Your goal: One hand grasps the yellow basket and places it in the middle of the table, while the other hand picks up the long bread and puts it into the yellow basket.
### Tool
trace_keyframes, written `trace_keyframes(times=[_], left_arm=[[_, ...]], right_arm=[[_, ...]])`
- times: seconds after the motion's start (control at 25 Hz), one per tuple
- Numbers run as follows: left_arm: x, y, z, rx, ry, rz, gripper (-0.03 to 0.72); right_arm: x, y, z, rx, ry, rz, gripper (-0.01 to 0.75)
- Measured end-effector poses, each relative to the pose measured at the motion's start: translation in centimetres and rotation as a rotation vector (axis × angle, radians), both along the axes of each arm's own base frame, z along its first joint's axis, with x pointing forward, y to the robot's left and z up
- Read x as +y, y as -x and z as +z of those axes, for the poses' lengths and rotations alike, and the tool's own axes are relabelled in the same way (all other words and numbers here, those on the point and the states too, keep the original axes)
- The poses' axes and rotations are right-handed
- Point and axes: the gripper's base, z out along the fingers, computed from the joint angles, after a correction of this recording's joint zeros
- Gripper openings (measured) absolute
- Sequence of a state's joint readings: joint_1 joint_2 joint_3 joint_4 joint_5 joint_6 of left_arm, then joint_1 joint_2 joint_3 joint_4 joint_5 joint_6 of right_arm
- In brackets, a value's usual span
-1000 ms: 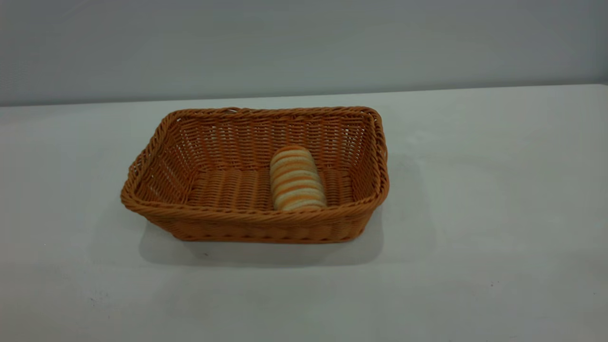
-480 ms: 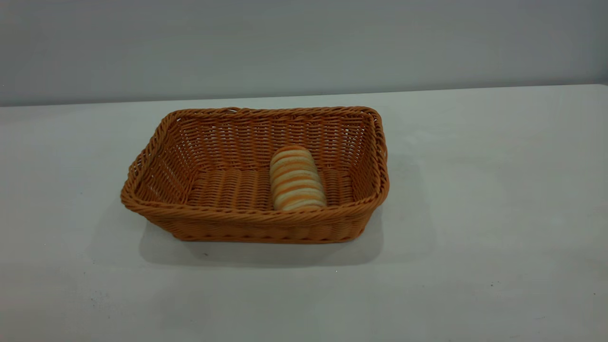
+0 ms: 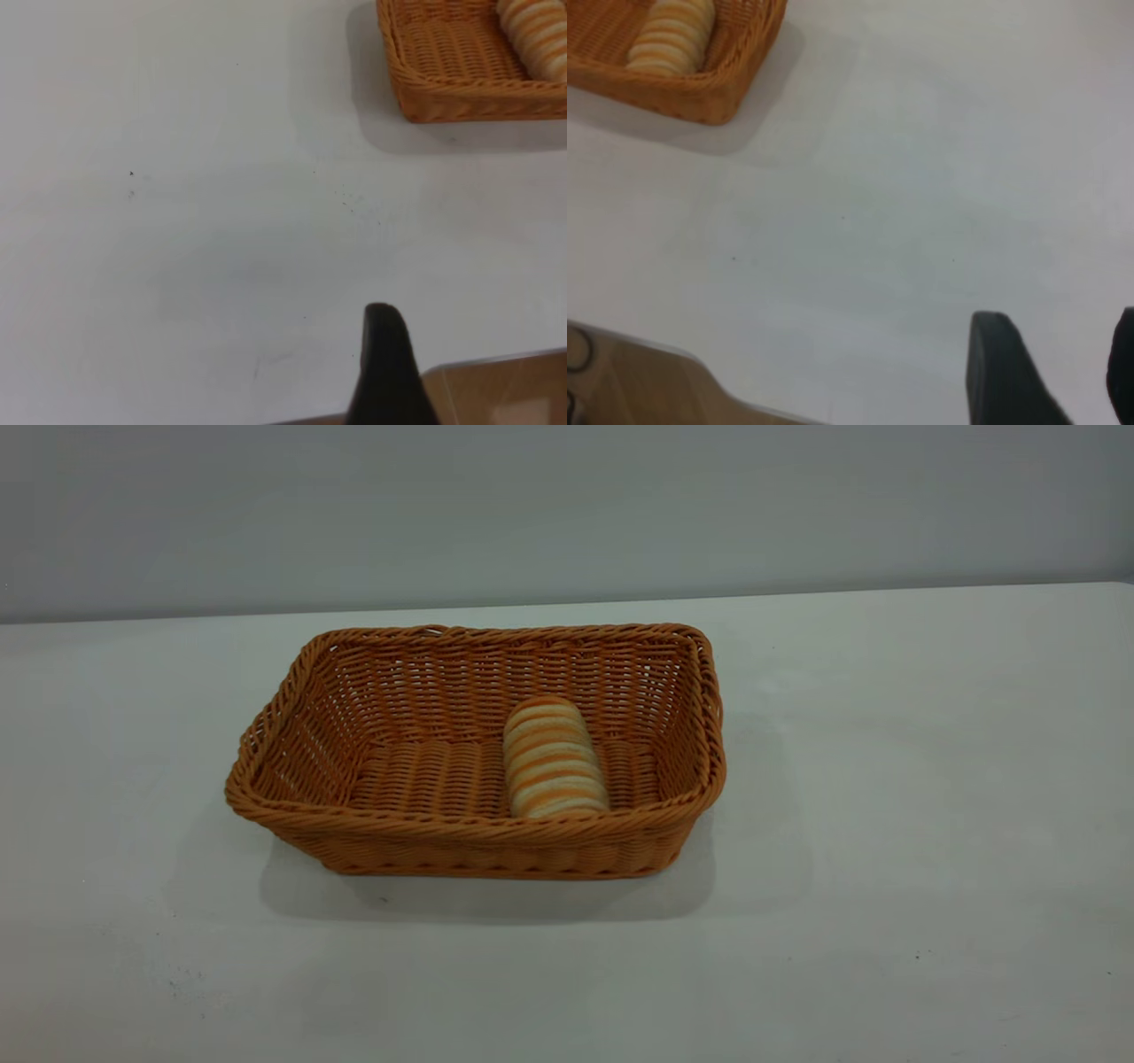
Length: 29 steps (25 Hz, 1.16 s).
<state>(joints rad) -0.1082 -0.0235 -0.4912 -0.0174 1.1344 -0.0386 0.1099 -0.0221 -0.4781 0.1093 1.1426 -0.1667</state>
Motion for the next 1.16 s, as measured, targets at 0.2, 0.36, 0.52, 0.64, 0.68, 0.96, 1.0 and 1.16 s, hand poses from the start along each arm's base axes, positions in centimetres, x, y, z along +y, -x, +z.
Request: trace_keyframes(times=[0.2,0.36,0.52,0.64,0.68,0.96,1.0,1.16], left_arm=[[-0.24,0.01,0.0,0.0,0.007,0.079,0.555],[-0.36,0.0,0.0,0.0,0.009,0.142,0.555],[-0.37,-0.01,-0.01,0.001,0.009,0.149,0.555],[-0.37,-0.01,-0.01,0.001,0.009,0.149,0.555],[-0.37,-0.01,-0.01,0.001,0.009,0.149,0.555],[-0.37,-0.02,-0.04,0.002,0.009,0.149,0.555],[-0.37,-0.02,-0.04,0.002,0.009,0.149,0.555],[-0.37,-0.02,-0.04,0.002,0.009,0.149,0.555]], right_arm=[[0.01,-0.01,0.0,0.0,-0.001,-0.01,0.334],[0.01,-0.01,0.0,0.0,-0.001,-0.011,0.334],[0.01,-0.01,0.0,0.0,-0.001,-0.011,0.334],[0.01,-0.01,0.0,0.0,-0.001,-0.011,0.334],[0.01,-0.01,0.0,0.0,-0.001,-0.011,0.334],[0.01,-0.01,0.0,0.0,-0.001,-0.011,0.334],[0.01,-0.01,0.0,0.0,-0.001,-0.011,0.334],[0.01,-0.01,0.0,0.0,-0.001,-0.011,0.334]])
